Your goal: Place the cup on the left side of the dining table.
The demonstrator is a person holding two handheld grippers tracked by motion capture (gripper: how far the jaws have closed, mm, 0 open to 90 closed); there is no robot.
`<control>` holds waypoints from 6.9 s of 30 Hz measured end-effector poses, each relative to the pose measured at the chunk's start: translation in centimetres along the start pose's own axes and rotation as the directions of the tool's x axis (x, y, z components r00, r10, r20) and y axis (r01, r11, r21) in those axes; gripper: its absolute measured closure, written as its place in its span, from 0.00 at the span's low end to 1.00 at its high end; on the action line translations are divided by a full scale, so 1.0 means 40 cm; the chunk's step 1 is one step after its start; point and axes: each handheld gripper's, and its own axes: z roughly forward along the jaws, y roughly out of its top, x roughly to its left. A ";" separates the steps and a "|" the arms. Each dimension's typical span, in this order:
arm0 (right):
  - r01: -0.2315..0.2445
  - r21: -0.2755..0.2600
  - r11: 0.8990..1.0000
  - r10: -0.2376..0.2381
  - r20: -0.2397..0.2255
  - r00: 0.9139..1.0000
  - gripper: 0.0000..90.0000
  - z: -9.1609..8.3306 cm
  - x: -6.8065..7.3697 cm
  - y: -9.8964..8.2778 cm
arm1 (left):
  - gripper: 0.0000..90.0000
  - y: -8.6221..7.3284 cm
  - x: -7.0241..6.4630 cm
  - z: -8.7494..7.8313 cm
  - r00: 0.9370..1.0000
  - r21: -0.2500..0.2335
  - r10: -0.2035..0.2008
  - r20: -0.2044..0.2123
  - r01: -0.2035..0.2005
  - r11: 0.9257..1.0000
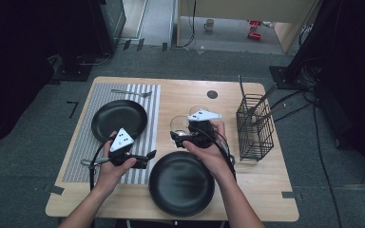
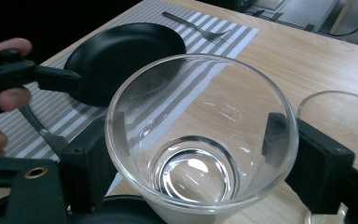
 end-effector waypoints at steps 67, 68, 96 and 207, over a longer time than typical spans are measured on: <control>0.050 -0.079 0.996 -0.062 -0.149 0.987 0.14 -0.077 0.049 -0.014 | 0.24 0.029 -0.015 0.045 0.992 -0.141 0.057 0.111 -0.041 0.989; 0.050 -0.081 0.995 -0.062 -0.144 0.988 0.14 -0.079 0.046 -0.017 | 0.24 0.027 -0.012 0.043 0.993 -0.139 0.055 0.106 -0.040 0.989; -0.054 -0.067 0.996 0.051 -0.050 0.997 0.15 -0.128 -0.065 -0.148 | 0.24 -0.052 0.065 0.038 1.000 -0.048 -0.025 -0.016 0.024 0.999; -0.213 0.077 0.974 0.164 0.411 0.897 0.02 -0.273 -0.341 -0.550 | 0.02 -0.038 0.081 0.007 0.993 0.056 -0.088 -0.084 0.093 0.994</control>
